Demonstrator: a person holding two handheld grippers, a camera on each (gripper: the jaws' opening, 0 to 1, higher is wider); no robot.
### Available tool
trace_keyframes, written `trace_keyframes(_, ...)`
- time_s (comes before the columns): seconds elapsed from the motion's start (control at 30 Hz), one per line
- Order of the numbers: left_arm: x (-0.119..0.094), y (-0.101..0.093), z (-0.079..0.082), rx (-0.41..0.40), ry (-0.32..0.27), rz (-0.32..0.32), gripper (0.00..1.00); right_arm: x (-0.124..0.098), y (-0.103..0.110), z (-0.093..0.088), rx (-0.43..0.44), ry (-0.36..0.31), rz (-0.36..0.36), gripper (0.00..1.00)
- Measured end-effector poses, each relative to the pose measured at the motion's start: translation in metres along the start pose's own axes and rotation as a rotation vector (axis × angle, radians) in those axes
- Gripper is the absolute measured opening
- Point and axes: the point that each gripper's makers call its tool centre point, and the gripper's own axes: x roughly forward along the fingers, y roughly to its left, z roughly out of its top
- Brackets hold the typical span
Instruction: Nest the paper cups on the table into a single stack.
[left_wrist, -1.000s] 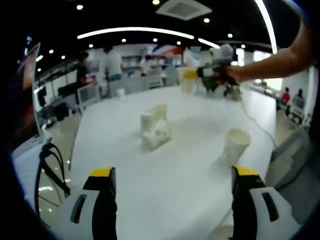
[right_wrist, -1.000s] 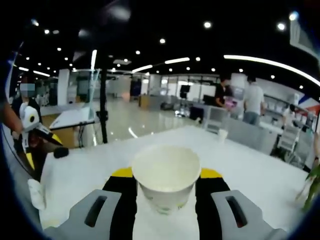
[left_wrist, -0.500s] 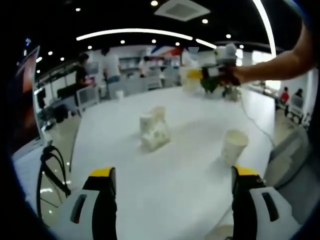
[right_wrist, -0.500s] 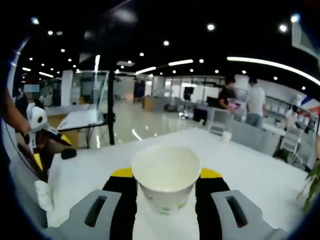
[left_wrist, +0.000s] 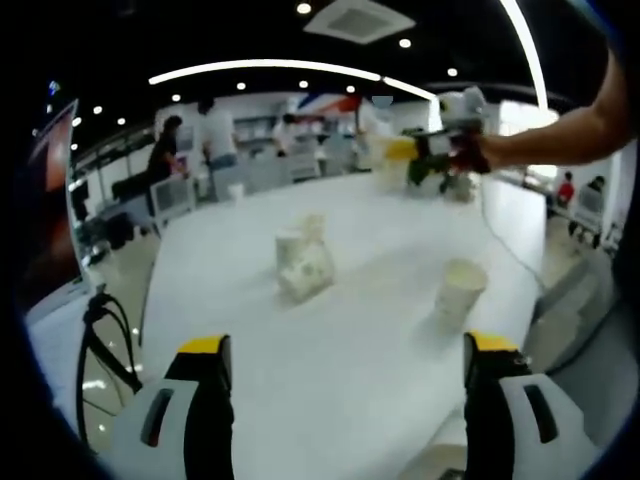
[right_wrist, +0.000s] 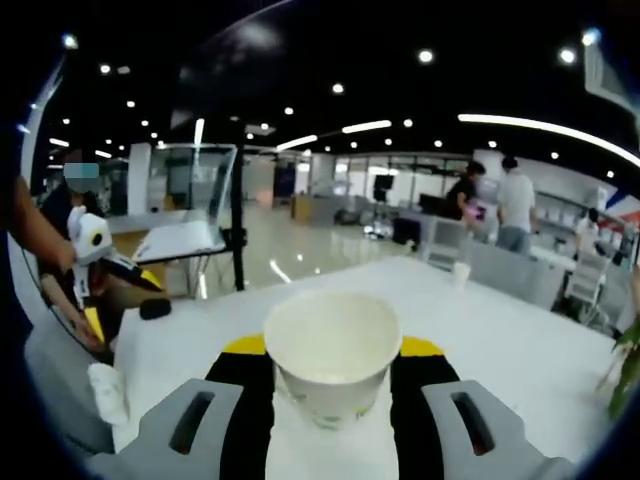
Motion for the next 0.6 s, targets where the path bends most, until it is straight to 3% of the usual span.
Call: trace_keyframes(0.6,-0.003,-0.006,0.006,0.002,-0.028,-0.015,0.95,-0.016,0.037,0.008,-0.007,-0.009,0.039,0.42)
